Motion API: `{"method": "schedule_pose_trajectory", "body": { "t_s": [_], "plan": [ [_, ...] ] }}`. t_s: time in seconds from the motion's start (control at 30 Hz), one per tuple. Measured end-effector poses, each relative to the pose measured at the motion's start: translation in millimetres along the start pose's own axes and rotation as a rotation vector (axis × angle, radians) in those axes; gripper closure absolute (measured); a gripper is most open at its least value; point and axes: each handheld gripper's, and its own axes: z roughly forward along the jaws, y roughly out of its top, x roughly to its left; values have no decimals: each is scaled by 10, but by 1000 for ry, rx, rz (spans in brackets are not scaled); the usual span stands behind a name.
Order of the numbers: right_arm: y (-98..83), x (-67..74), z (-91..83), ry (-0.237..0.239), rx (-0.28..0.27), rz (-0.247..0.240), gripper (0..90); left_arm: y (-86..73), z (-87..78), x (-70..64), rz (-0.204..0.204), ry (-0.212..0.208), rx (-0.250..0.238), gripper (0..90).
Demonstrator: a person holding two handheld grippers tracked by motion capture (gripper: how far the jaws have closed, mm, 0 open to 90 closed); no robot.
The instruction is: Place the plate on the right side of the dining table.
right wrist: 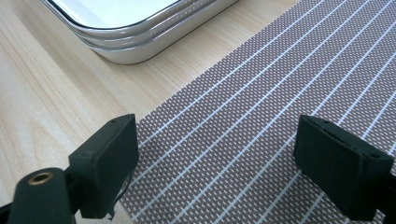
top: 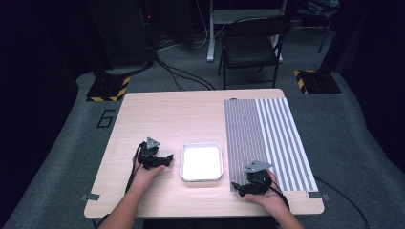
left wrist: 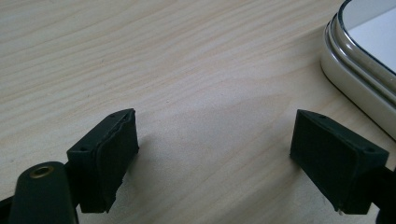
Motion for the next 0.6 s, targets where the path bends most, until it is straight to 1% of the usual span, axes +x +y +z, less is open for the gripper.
{"method": "schedule_pose_trajectory", "body": {
  "t_s": [0.17, 0.27, 0.6],
  "plan": [
    [0, 0, 0, 0, 0, 0, 132, 1, -2, 0, 0, 0, 2, 150],
    [0, 0, -1, 0, 0, 0, 132, -1, 5, -3, -7, 4, -8, 152],
    [0, 1, -2, 1, 1, 1, 132, 0, 2, 4, -10, 6, -9, 161]
  ]
}}
